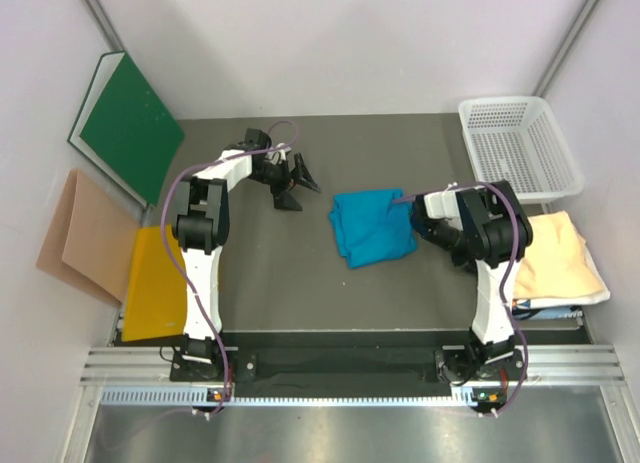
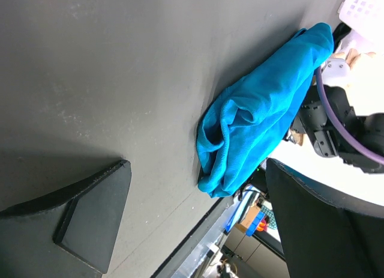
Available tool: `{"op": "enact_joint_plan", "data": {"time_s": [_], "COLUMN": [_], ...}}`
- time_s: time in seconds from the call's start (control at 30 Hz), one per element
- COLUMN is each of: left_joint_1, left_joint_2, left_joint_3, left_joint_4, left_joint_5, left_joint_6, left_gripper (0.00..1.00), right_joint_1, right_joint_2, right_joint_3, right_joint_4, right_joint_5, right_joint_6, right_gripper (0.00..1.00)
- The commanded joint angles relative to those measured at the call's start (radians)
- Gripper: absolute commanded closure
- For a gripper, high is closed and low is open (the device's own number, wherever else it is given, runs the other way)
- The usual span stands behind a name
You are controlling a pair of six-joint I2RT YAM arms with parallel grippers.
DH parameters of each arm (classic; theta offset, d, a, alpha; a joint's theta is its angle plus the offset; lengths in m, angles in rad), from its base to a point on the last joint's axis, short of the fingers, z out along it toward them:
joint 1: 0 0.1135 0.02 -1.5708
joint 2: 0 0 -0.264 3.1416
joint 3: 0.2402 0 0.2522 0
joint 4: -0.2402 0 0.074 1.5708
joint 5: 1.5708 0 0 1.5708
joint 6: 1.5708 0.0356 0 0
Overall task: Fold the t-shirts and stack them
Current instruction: Put the neatly folded tshirt into the corner of the board with the right arm
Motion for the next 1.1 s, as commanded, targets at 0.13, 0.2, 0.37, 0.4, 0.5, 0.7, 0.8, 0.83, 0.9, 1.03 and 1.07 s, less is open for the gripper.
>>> {"op": "enact_joint_plan", "data": {"time_s": [0.13,0.2,0.37,0.4,0.5,0.7,0.8,0.83,0.9,1.03,1.07], "left_joint_1": [-0.004,-0.004,-0.004,-0.004,-0.004,-0.001,0.002,0.004,0.007,0.006,0.005], "left_joint_2": [-0.017,-0.019,-0.022,-0.025,-0.037,-0.129,-0.195,-0.212,-0.256,-0.298,-0.294], "left_joint_3": [-0.009,-0.007,-0.006,-0.007,-0.004,-0.036,-0.084,-0.098,-0.139,-0.21,-0.216], "left_joint_4": [0.006,0.003,-0.008,-0.008,-0.026,-0.091,-0.098,-0.098,-0.095,-0.062,-0.066], "left_joint_5": [-0.039,-0.042,-0.045,-0.043,-0.043,-0.12,-0.16,-0.166,-0.171,-0.096,-0.085], "left_joint_6": [0.03,0.032,0.036,0.036,0.047,0.091,0.102,0.102,0.098,0.093,0.096], "left_gripper": [0.01,0.01,0.01,0.01,0.01,0.01,0.01,0.01,0.01,0.01,0.01], "right_joint_1": [0.253,0.302,0.396,0.405,0.427,0.437,0.439,0.439,0.439,0.437,0.436], "right_joint_2": [0.032,0.055,0.13,0.142,0.182,0.264,0.317,0.339,0.353,0.342,0.331], "right_joint_3": [0.254,0.335,0.528,0.557,0.657,0.846,0.95,0.982,0.995,0.963,0.95], "right_joint_4": [0.049,0.033,0.015,0.001,-0.003,-0.007,-0.017,-0.019,-0.013,0.006,0.015], "right_joint_5": [-0.256,-0.302,-0.408,-0.419,-0.48,-0.539,-0.566,-0.573,-0.579,-0.545,-0.534], "right_joint_6": [-0.036,-0.05,-0.113,-0.121,-0.147,-0.193,-0.216,-0.222,-0.231,-0.228,-0.228], "right_gripper": [1.0,1.0,1.0,1.0,1.0,1.0,1.0,1.0,1.0,0.98,0.95]}}
